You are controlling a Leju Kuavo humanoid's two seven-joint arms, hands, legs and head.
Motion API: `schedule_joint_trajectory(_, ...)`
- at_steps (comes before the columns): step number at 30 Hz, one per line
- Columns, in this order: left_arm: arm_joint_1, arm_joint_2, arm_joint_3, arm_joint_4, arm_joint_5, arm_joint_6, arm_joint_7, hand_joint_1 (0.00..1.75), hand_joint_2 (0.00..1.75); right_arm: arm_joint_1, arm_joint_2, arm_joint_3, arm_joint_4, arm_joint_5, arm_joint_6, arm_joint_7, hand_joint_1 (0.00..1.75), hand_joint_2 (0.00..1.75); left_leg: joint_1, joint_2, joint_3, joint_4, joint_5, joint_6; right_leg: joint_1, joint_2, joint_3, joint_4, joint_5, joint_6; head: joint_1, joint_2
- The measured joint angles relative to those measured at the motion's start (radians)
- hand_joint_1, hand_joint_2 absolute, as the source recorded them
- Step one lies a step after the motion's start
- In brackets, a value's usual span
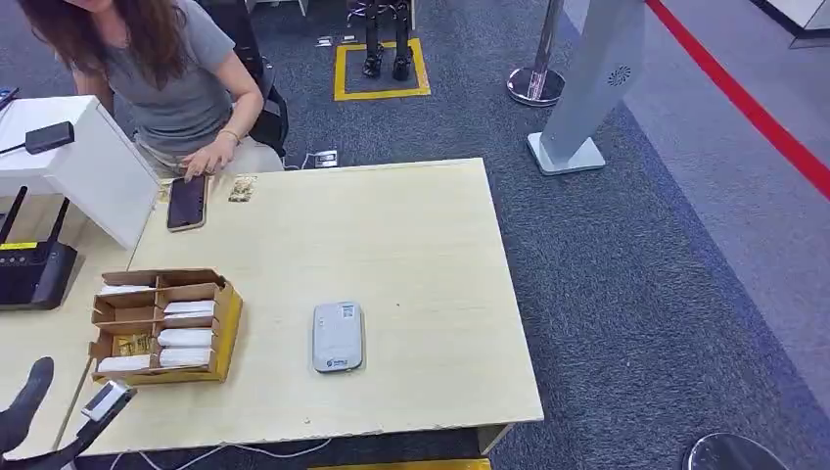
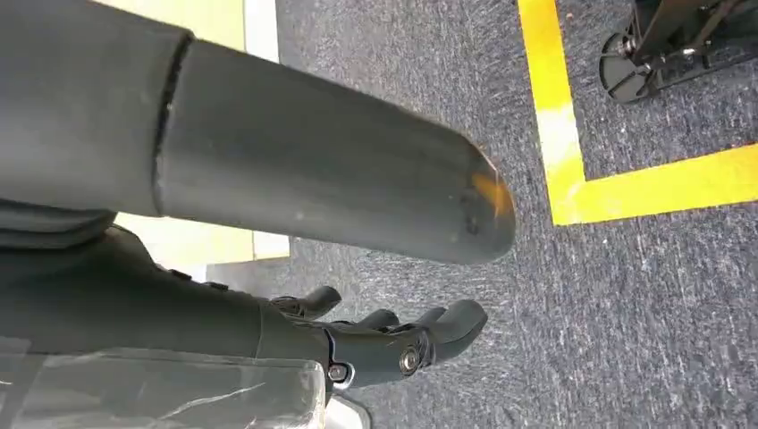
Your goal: Pass the card to the sensor for recognition and then transmit it.
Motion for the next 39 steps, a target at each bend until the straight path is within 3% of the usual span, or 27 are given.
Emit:
schedule_joint_trajectory(4,0.016,-0.029,0.037,0.003,-0.089,-0.038,0.037,0.0,1.75,0.0,0.0,-0.005,0.0,-0.01,-0.002,0.008,0.0,0.0,0.0,0.0,0.0,0.0,0.0,0.0,0.0,0.0,0.0,0.0,0.0,0.0,-0.001,0.0)
schedule_joint_trajectory(10,0.019,-0.047,0.05,0.022,-0.123,-0.104,0.067,0.0,1.75,0.0,0.0,-0.016,-0.001,-0.011,-0.001,0.013,0.0,0.0,0.0,0.0,0.0,0.0,0.0,0.0,0.0,-0.001,0.0,0.0,0.0,0.0,0.0,0.0)
schedule_joint_trajectory(17,-0.004,-0.027,0.045,0.069,-0.111,-0.221,0.109,0.0,1.75,0.0,0.0,-0.018,-0.002,-0.01,-0.001,0.014,0.0,0.0,0.0,0.0,0.001,0.0,0.0,0.0,0.0,-0.001,0.0,0.0,0.0,0.0,-0.001,0.0)
schedule_joint_trajectory(24,-0.04,0.02,-0.026,0.12,-0.028,-0.282,0.126,0.0,1.75,0.0,0.0,-0.018,-0.002,0.005,0.002,0.013,0.0,0.0,0.0,0.0,0.001,0.0,0.0,0.0,0.0,-0.001,0.0,0.0,0.0,0.0,0.0,0.0)
schedule_joint_trajectory(34,-0.105,0.036,-0.157,0.178,0.009,-0.317,0.117,0.0,1.75,-0.002,0.0,-0.014,-0.003,0.024,0.006,-0.001,0.0,0.0,0.0,0.0,0.001,0.0,0.0,0.0,0.0,0.0,0.0,0.0,0.0,0.0,0.0,0.0)
schedule_joint_trajectory(39,-0.119,0.036,-0.185,0.195,0.012,-0.317,0.117,0.0,1.75,-0.002,0.0,-0.014,-0.004,0.024,0.006,-0.003,0.0,0.0,0.0,0.0,0.001,0.0,0.0,0.0,0.0,0.0,0.0,0.0,0.0,0.0,0.0,0.0)
